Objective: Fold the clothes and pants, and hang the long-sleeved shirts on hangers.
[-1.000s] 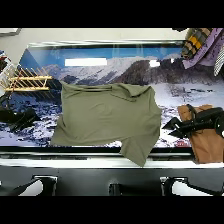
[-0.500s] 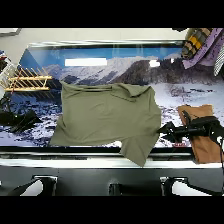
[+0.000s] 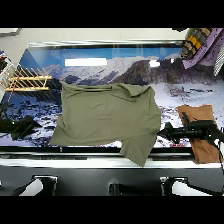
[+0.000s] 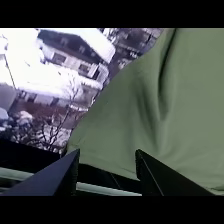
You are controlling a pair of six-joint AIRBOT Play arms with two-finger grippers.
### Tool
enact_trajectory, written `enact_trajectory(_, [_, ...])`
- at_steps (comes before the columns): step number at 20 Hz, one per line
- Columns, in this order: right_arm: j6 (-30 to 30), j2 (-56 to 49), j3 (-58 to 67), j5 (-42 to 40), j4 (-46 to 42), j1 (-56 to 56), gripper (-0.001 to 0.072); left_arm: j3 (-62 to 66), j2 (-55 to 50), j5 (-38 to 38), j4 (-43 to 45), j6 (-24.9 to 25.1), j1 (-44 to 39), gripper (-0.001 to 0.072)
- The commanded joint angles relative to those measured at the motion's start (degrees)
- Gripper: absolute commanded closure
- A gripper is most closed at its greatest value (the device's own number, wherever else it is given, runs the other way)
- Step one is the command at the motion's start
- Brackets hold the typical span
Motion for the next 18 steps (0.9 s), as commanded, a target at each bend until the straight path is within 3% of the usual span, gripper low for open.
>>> enact_trajectory(1, [-0.66,0.0,-0.13,0.17,0.31,0.04,0.0684,-7.72,0.87,0.35,-3.61,4.44,5.49,0.0297])
enact_trajectory(6, [-1.22,0.0,-0.13,-1.03,0.31,0.04,0.0683,-13.64,-0.48,2.93,-3.65,4.57,8.52,0.0297])
enact_trajectory(18, [-1.2,0.13,-0.13,-2.8,0.33,0.04,0.0683,-13.99,-9.64,7.15,-6.84,6.45,1.81,0.0298])
